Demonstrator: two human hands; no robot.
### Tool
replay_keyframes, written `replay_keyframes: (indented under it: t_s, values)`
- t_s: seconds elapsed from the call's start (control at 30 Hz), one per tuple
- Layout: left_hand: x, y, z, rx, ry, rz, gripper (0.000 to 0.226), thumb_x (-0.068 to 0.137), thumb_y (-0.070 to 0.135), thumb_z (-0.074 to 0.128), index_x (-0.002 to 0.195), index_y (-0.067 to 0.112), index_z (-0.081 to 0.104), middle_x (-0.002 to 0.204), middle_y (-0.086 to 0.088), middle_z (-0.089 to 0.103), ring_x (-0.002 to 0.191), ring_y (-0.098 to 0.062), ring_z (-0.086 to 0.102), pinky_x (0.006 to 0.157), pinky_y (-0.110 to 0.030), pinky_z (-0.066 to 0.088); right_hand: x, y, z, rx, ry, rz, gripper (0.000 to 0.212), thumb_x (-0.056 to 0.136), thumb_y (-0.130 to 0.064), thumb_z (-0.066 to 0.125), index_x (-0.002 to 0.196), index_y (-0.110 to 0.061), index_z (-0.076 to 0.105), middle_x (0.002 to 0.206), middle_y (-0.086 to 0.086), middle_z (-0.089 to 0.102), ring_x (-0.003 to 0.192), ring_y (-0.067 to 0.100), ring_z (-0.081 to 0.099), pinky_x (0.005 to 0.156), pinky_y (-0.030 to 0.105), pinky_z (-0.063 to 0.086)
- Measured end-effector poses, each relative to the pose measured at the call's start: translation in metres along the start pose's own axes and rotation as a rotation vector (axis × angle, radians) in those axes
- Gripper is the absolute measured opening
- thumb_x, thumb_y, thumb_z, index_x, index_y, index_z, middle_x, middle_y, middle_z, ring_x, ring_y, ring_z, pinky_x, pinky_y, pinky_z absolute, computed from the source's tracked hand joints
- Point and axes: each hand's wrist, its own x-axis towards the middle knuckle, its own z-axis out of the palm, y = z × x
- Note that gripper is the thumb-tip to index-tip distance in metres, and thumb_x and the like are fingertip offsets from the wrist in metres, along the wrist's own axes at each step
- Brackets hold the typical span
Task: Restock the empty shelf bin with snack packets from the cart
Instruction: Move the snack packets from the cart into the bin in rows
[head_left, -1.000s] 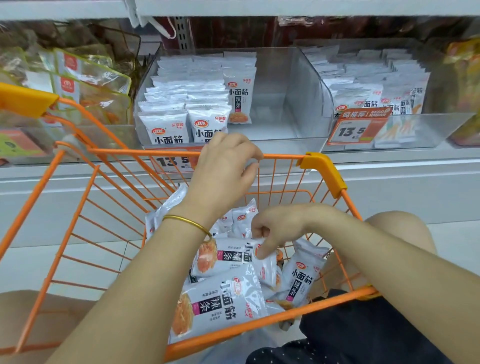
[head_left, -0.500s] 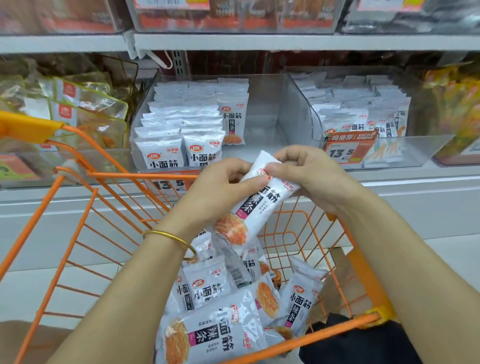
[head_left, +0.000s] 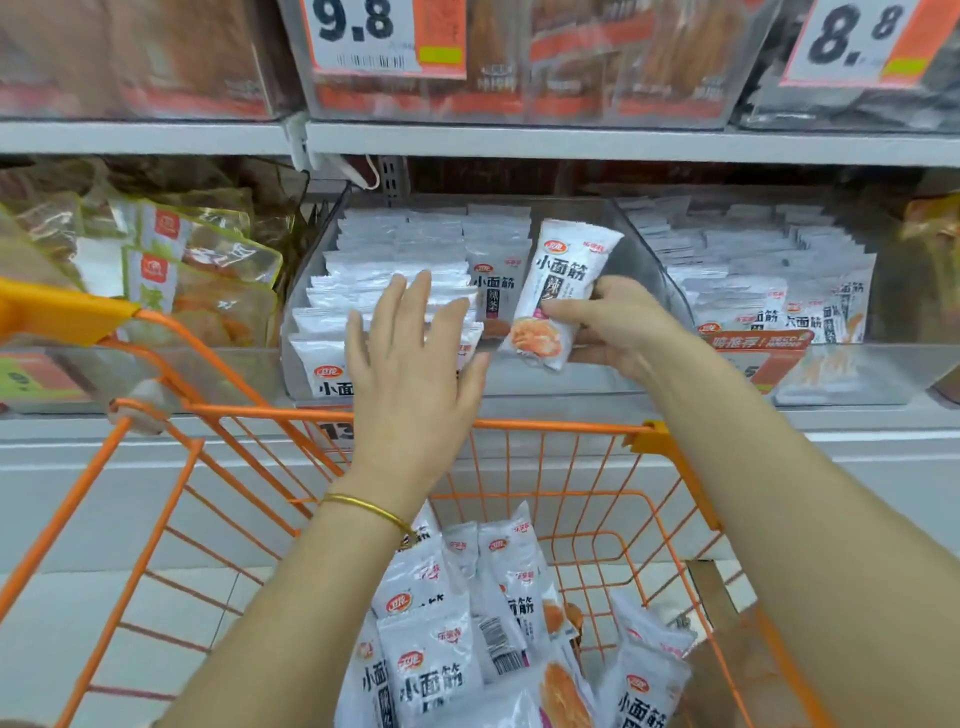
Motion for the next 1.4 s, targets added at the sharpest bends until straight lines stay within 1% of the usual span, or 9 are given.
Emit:
replay_keyframes:
  t_s: [0.13, 0.27, 0.33, 0.43, 0.8, 1.0, 1.17, 1.3, 1.4]
  values:
    - [-0.010, -0.011, 0.016, 0.157, -0.050, 0.114, 0.048, 0.092, 0.036, 0.042, 0.136, 0.017, 0.046, 0.148, -0.016, 0.035, 0.141, -0.033, 0.023, 0.114, -0.057, 0.008, 0.045, 0.011, 0.019, -0.210, 0.016, 0.033, 0.043, 0.073, 0.006, 0.074, 0.113, -0.001, 0.058, 0.107, 0.014, 0.068, 0.095, 0.030, 0.067, 0.078, 0.047, 0.057]
    - [-0.010, -0.011, 0.018, 0.181, -0.024, 0.131, 0.050, 0.093, 0.035, 0.042, 0.140, 0.017, 0.041, 0.149, -0.017, 0.033, 0.141, -0.033, 0.023, 0.114, -0.056, 0.007, 0.068, 0.021, 0.034, -0.483, 0.087, -0.055, 0.032, 0.069, -0.005, 0.080, 0.088, -0.015, 0.055, 0.109, 0.007, 0.066, 0.102, 0.025, 0.063, 0.091, 0.043, 0.053]
    - [-0.009, -0.011, 0.019, 0.186, -0.017, 0.135, 0.051, 0.092, 0.034, 0.042, 0.140, 0.017, 0.041, 0.149, -0.018, 0.032, 0.141, -0.034, 0.022, 0.114, -0.056, 0.007, 0.074, 0.020, 0.038, -0.600, 0.139, -0.101, 0.031, 0.072, -0.013, 0.077, 0.095, -0.017, 0.056, 0.111, 0.005, 0.066, 0.105, 0.023, 0.061, 0.092, 0.040, 0.051]
    - [-0.009, -0.012, 0.021, 0.192, -0.006, 0.138, 0.051, 0.091, 0.033, 0.043, 0.140, 0.016, 0.041, 0.149, -0.018, 0.032, 0.141, -0.034, 0.023, 0.114, -0.056, 0.007, 0.084, 0.020, 0.044, -0.634, 0.173, -0.105, 0.034, 0.075, -0.019, 0.076, 0.105, -0.014, 0.060, 0.111, 0.009, 0.067, 0.101, 0.028, 0.065, 0.088, 0.044, 0.053]
    - [-0.009, -0.012, 0.021, 0.195, 0.007, 0.139, 0.052, 0.092, 0.034, 0.040, 0.141, 0.016, 0.039, 0.151, -0.019, 0.028, 0.142, -0.034, 0.020, 0.114, -0.057, 0.009, 0.080, 0.019, 0.049, -0.454, 0.125, 0.004, 0.036, 0.074, -0.012, 0.078, 0.105, -0.002, 0.062, 0.105, 0.015, 0.069, 0.091, 0.031, 0.069, 0.078, 0.044, 0.058]
    - [-0.008, -0.013, 0.020, 0.159, -0.017, 0.135, 0.055, 0.091, 0.035, 0.041, 0.142, 0.018, 0.033, 0.151, -0.019, 0.026, 0.142, -0.034, 0.019, 0.114, -0.057, 0.007, 0.058, 0.010, 0.037, -0.355, 0.131, -0.007, 0.041, 0.079, -0.006, 0.074, 0.098, -0.006, 0.038, 0.099, 0.014, 0.054, 0.081, 0.029, 0.065, 0.074, 0.041, 0.058]
    - [-0.006, -0.006, 0.008, 0.156, -0.046, 0.139, 0.051, 0.091, 0.035, 0.039, 0.138, 0.015, 0.041, 0.149, -0.021, 0.031, 0.141, -0.035, 0.022, 0.113, -0.058, 0.009, 0.005, -0.006, 0.013, -0.211, 0.112, -0.124, 0.030, 0.083, 0.001, 0.067, 0.077, -0.012, 0.041, 0.077, 0.012, 0.054, 0.061, 0.022, 0.062, 0.057, 0.033, 0.058]
    - [-0.010, 0.018, -0.012, 0.139, -0.062, 0.231, 0.044, 0.087, 0.031, 0.037, 0.121, 0.009, 0.056, 0.143, -0.020, 0.039, 0.135, -0.036, 0.032, 0.113, -0.055, 0.015, -0.079, 0.003, -0.004, -0.314, -0.147, -0.154, 0.016, 0.085, 0.003, 0.062, 0.078, -0.009, 0.055, 0.069, 0.010, 0.060, 0.057, 0.018, 0.064, 0.053, 0.030, 0.057]
    - [-0.025, 0.034, -0.018, 0.121, -0.074, 0.296, 0.034, 0.083, 0.024, 0.044, 0.108, 0.010, 0.062, 0.135, -0.016, 0.049, 0.124, -0.034, 0.040, 0.105, -0.045, 0.023, -0.112, 0.047, -0.002, -0.934, -0.564, 0.001, 0.002, 0.087, -0.011, 0.063, 0.087, -0.009, 0.062, 0.076, 0.007, 0.065, 0.058, 0.012, 0.064, 0.053, 0.026, 0.055]
